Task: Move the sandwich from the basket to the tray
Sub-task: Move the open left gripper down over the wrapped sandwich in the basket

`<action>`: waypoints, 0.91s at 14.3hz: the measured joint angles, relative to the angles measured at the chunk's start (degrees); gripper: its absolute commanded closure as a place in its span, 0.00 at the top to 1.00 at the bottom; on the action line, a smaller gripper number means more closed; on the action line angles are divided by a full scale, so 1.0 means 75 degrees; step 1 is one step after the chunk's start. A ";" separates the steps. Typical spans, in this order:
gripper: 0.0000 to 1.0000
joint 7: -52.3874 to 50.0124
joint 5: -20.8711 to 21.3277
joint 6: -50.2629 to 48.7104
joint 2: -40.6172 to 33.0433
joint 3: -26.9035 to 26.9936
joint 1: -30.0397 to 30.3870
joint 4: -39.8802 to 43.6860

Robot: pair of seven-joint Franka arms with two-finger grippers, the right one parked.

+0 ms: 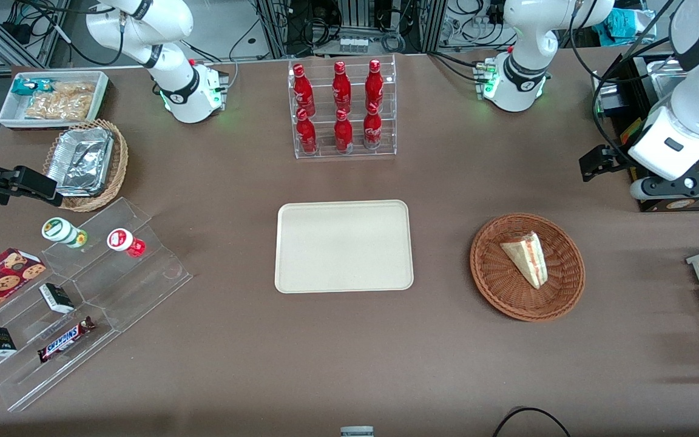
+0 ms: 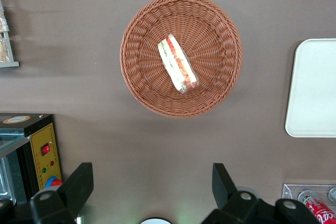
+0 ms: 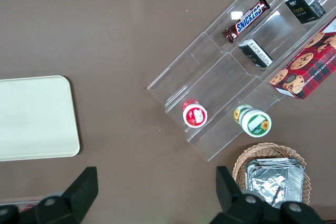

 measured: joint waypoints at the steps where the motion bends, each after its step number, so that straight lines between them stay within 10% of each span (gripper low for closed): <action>1: 1.00 0.0005 -0.0006 0.0000 0.0001 0.0001 0.0001 -0.0003; 7: 1.00 0.0031 -0.0056 0.0360 0.0465 -0.0018 0.0000 -0.0521; 13: 1.00 0.0024 -0.0056 0.3400 0.0851 -0.0018 0.0000 -0.2570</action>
